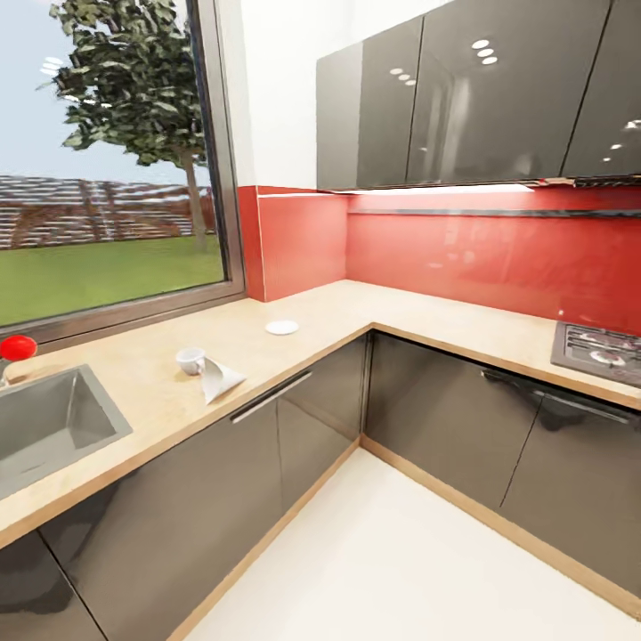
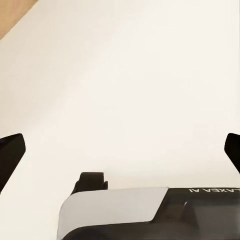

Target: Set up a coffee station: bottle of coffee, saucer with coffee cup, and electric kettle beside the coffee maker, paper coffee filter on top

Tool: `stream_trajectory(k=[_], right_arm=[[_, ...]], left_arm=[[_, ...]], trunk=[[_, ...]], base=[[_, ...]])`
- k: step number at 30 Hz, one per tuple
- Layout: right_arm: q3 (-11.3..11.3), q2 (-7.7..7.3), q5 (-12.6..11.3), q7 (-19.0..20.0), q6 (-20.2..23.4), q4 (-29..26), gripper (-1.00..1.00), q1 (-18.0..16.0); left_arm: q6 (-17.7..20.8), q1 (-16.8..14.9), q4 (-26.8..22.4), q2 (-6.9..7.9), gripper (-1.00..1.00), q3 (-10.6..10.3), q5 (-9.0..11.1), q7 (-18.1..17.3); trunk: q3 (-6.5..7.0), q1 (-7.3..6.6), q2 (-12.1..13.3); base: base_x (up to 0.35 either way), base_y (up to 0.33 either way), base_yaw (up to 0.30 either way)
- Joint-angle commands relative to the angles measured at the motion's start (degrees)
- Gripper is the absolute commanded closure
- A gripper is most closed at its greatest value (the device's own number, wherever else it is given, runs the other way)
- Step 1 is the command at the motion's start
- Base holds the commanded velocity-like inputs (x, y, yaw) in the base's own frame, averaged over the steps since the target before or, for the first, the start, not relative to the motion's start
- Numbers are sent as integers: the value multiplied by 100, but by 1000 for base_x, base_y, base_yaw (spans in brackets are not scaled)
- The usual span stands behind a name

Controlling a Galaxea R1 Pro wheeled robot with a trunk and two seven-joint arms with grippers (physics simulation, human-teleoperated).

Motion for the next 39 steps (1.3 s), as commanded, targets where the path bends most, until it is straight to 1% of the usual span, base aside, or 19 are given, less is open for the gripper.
stream_trajectory(k=[1, 11, 18, 25, 34, 37, 38, 39], right_arm=[[0, -1, 52, -1, -15, 5, -100, -4], [0, -1, 52, -1, -19, 5, -100, -4], [0, -1, 52, -1, -18, 5, -100, -4], [0, -1, 52, -1, -18, 5, -100, -4], [0, -2, 64, 5, -18, 32, -100, -4], [0, -1, 62, 1, -15, 38, -100, -4], [0, -1, 61, 4, -17, 34, -100, -4], [0, -1, 61, 5, -16, 34, -100, -4]], left_arm=[[1, 4, -12, -2, -100, 9, 2, 1], [-2, 4, -12, -2, -100, 8, 7, -10], [-2, 4, -12, -2, -100, 8, 7, -10], [-2, 4, -12, -2, -100, 8, 7, -10], [-2, 4, -12, -2, -100, -6, 3, -14], [-6, 4, -37, -23, -100, -66, -6, -27], [-7, 4, -75, -80, -100, -185, -13, -68], [-6, 4, -94, -107, -100, -210, -14, -81]], trunk=[[-5, 0, -3], [-5, 0, -3], [-5, 0, -3], [1, 0, -3], [3, 0, -3], [3, 0, -3], [3, 0, -3], [3, 0, -3]], base=[[0, 1, -279], [0, 16, -255], [0, 232, -58], [-26, 264, -164], [-13, 47, -32], [-1, 5, -3], [0, 0, 0], [0, 0, 0]])
